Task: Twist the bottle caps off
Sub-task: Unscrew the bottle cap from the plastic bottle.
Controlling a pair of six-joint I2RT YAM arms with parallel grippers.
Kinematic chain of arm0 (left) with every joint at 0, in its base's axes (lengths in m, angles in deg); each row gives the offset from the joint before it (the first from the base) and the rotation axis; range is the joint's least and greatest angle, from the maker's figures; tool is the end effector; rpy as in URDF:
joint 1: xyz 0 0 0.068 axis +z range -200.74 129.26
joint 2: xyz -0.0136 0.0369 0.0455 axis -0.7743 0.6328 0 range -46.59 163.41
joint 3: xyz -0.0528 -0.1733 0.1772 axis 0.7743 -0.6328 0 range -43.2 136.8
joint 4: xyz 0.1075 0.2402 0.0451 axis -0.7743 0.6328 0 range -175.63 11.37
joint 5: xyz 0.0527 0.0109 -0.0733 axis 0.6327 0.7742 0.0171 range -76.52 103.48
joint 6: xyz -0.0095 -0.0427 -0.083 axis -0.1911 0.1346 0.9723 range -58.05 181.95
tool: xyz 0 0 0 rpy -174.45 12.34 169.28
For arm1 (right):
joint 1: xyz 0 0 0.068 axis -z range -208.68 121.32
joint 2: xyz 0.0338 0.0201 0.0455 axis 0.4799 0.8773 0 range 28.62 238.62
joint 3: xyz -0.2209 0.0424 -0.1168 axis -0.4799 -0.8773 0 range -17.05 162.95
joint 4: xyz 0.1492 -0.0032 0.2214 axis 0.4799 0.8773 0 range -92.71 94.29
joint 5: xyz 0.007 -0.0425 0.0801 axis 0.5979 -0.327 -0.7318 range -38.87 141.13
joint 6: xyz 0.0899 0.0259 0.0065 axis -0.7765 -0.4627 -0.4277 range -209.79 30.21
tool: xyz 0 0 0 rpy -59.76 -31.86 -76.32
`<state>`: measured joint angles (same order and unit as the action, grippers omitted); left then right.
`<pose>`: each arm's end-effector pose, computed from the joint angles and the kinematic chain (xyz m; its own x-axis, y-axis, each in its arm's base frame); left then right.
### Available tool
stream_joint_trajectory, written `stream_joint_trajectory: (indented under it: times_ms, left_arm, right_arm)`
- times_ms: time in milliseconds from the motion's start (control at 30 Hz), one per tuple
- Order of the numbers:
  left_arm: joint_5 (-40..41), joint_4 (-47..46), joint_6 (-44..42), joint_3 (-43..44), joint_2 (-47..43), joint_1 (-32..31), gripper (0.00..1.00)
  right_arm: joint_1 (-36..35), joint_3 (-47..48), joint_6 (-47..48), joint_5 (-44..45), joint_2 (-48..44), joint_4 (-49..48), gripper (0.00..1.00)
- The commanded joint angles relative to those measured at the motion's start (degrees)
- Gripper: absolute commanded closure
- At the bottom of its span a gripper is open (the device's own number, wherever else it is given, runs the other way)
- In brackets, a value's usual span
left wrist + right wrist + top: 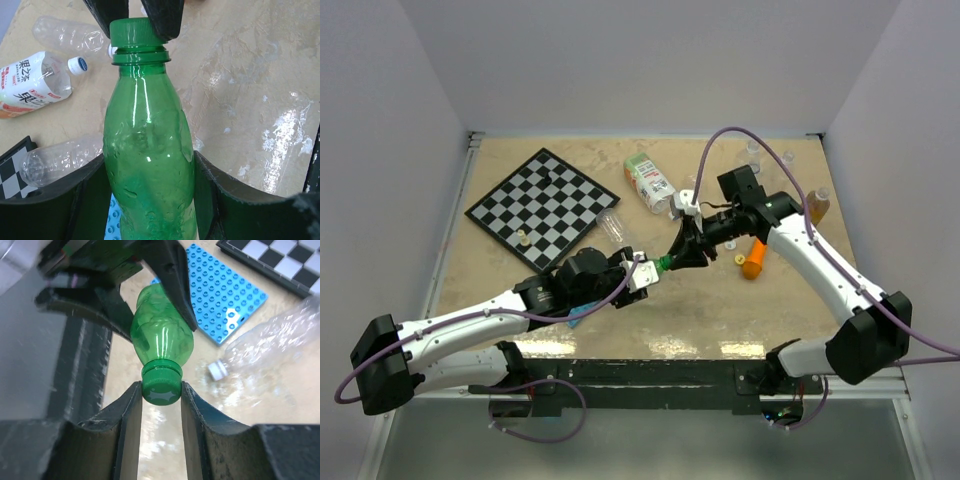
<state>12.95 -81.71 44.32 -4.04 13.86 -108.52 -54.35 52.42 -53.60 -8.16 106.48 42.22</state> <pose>0.1587 -0.2532 0.2230 0.0411 0.5027 -0.8635 0.8793 0.3923 0.2702 0.2351 0.1936 0.2807 -0.1794 -0.4208 -0.8892 -0.9789 -0.0132 0.2038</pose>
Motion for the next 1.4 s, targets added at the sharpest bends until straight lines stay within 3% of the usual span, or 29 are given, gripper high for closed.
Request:
stream_joint_trajectory:
  times_ms: [0, 200, 467, 567, 667, 933, 1100, 1367]
  left_arm:
    - [-4.56, -1.90, -0.30, 0.92, -1.12, 0.12, 0.92]
    - [-6.85, -1.99, -0.39, 0.83, -1.38, 0.03, 0.92]
    - [-7.82, -1.73, -0.30, 0.92, -0.68, 0.03, 0.92]
    - [-7.73, -1.73, -0.39, 1.01, -0.50, 0.03, 0.92]
    - [-7.64, -1.64, -0.30, 1.01, -0.50, 0.03, 0.92]
    - [-7.90, -1.55, -0.21, 1.10, -0.33, 0.03, 0.92]
    - [-7.90, -1.46, -0.13, 1.18, -0.33, 0.03, 0.92]
    - [-7.20, -1.46, -0.04, 1.36, -0.68, 0.03, 0.92]
  right_arm:
    - [-0.78, 5.76, 39.59, 1.97, -1.30, 20.01, 1.00]
    - [-0.78, -3.89, 64.78, 13.57, -14.74, 7.49, 1.00]
    - [-0.78, -5.58, 62.61, 5.59, -16.43, 5.61, 1.00]
    - [-0.70, -5.75, 57.88, 4.36, -17.13, 4.30, 0.99]
    - [-0.43, -5.93, 49.80, 3.48, -18.01, 1.75, 0.91]
    - [1.68, -6.28, 28.79, 2.95, -20.91, -4.23, 0.62]
    - [3.34, -3.04, 22.62, 1.63, -20.56, -1.34, 0.42]
    - [5.72, 2.50, 21.30, 4.88, -20.38, 6.92, 0.32]
